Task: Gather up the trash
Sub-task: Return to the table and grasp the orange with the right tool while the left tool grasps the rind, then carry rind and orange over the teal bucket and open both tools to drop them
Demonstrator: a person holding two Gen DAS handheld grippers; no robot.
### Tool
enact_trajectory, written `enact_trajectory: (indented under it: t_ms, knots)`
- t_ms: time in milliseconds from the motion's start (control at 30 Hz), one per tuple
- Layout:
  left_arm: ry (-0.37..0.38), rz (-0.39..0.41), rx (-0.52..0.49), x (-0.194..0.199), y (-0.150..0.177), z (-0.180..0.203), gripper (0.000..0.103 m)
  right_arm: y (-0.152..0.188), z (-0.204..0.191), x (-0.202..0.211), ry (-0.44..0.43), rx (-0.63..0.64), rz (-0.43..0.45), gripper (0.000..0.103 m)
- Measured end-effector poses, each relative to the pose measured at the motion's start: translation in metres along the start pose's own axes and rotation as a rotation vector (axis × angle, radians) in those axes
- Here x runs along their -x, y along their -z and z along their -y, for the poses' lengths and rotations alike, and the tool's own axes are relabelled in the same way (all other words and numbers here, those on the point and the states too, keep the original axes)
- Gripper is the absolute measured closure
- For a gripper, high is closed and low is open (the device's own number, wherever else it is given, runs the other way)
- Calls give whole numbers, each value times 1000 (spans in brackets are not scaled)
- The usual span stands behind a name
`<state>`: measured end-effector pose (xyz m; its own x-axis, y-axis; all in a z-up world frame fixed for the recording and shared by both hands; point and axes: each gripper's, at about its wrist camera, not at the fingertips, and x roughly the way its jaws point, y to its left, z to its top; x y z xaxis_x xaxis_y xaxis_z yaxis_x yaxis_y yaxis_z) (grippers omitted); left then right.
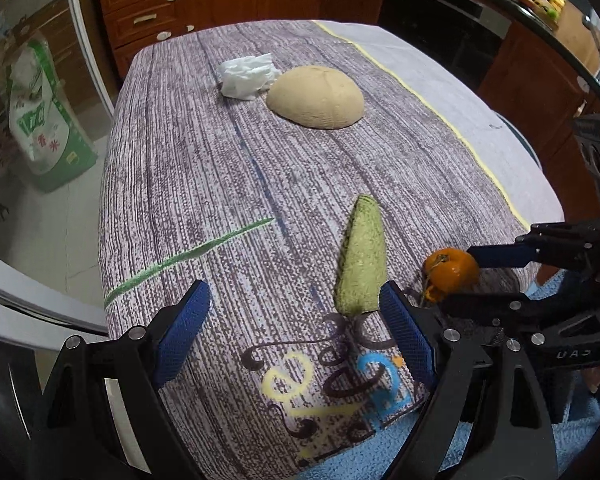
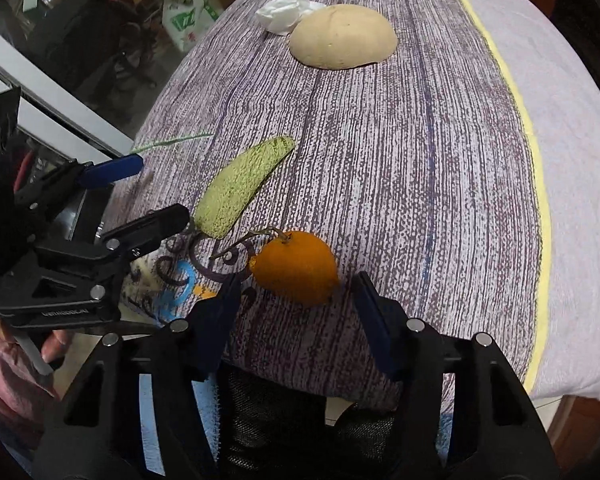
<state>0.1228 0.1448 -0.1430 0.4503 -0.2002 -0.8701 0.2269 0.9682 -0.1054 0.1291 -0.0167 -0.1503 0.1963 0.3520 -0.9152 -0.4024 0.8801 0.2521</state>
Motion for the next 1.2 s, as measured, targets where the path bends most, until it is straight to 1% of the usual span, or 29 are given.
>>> enact_trajectory:
  t_ms: [33, 100, 167, 233, 267, 333, 400, 467, 533, 633, 667, 800, 833, 867, 900, 933, 1000, 1133, 1200]
  knots:
    - [6, -2, 5, -1, 0, -1, 16, 0, -2, -2, 1, 6, -4, 61]
    - [14, -6, 2, -3, 0, 0, 16, -1, -2, -2, 5, 19, 4, 61]
    - [22, -8, -11, -5, -1, 4, 16, -1, -1, -3, 22, 42, 12, 65]
    - [27, -10, -32, -6, -1, 11, 16, 0, -3, -2, 21, 62, 14, 74]
    - [30, -12, -43, -7, -1, 15, 16, 0, -3, -1, 17, 64, 14, 75]
    - [30, -17, -61, -10, -2, 21, 16, -1, 3, 5, -5, 46, 21, 85]
    - [29, -20, -74, -13, -4, 26, 16, -4, 15, 16, -18, 0, 48, 88]
    - [25, -18, -90, -15, -7, 32, 22, -8, 30, 26, -2, -40, 77, 88]
    - [29, -25, -102, -18, -10, 37, 23, -10, 44, 32, 3, -76, 94, 88]
    - [40, -47, -127, -23, -13, 43, 39, -11, 61, 39, 3, -118, 110, 88]
    - [44, -58, -130, -26, -13, 45, 45, -9, 65, 42, 1, -124, 113, 88]
    - [12, -53, -155, -31, -13, 52, 51, -8, 74, 49, -13, -144, 126, 88]
    - [4, -49, -160, -31, -13, 53, 63, -8, 77, 49, -16, -147, 127, 88]
    - [-11, -44, -164, -31, -13, 54, 70, -8, 76, 47, -17, -150, 128, 88]
    - [-4, -48, -159, -31, -15, 54, 74, -8, 78, 47, -21, -153, 130, 88]
    - [-1, -52, -155, -31, -16, 55, 76, -8, 79, 47, -24, -157, 131, 88]
    - [-34, -44, -157, -29, -16, 58, 76, -11, 81, 45, -29, -159, 135, 88]
    - [-39, -10, -162, -20, -27, 71, 76, -12, 86, 52, -39, -169, 156, 88]
    - [-28, 9, -170, -14, -34, 80, 76, -12, 88, 58, -40, -175, 168, 88]
